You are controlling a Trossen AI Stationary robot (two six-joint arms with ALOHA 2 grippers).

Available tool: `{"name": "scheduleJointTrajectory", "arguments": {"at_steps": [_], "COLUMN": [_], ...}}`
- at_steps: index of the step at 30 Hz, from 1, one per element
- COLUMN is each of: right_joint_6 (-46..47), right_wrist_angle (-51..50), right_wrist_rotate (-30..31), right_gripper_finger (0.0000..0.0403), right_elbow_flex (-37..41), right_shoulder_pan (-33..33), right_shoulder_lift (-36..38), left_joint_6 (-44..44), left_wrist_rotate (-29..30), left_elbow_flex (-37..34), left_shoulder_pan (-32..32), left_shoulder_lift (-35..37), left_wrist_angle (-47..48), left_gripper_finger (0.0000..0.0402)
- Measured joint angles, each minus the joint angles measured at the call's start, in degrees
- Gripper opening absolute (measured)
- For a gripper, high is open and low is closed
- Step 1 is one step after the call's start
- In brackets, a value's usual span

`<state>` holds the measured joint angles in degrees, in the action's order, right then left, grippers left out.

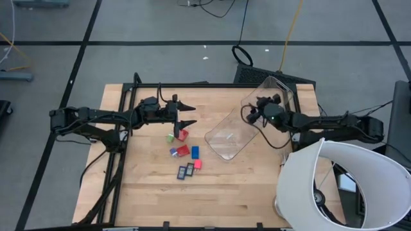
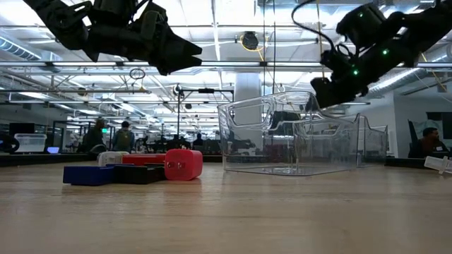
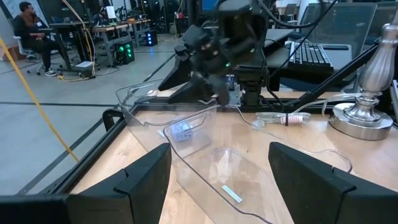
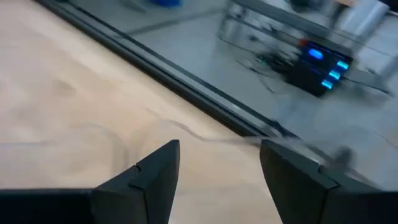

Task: Pick & Place Office items
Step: Put the green charger adapter into the right transparent bin

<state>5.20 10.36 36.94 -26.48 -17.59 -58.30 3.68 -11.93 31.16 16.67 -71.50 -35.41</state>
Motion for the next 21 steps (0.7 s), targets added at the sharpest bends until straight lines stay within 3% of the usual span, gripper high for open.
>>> {"name": "scheduleJointTrajectory", "arguments": {"at_steps": [6, 13, 21], "right_joint_6": [-4.2, -6.6, -10.8], "right_wrist_angle": [6.2, 10.1, 16.0], "right_wrist_rotate": [-5.0, -11.8, -11.7], "right_gripper_finger": [0.0212, 0.0211, 0.021], "right_elbow_flex": [0.0, 0.0, 0.0], "right_shoulder_pan": [4.0, 6.7, 7.2], "right_shoulder_lift": [0.0, 0.0, 0.0], "left_joint_6": [-7.8, -17.6, -28.4], "left_wrist_rotate": [0.0, 0.9, 17.8], "left_elbow_flex": [0.0, 0.0, 4.3], "left_shoulder_pan": [0.0, -0.6, -11.0], "left_shoulder_lift": [0.0, 0.6, 0.8], "left_wrist_angle": [1.8, 21.2, 48.8], "left_gripper_finger": [0.0273, 0.0273, 0.0273]}}
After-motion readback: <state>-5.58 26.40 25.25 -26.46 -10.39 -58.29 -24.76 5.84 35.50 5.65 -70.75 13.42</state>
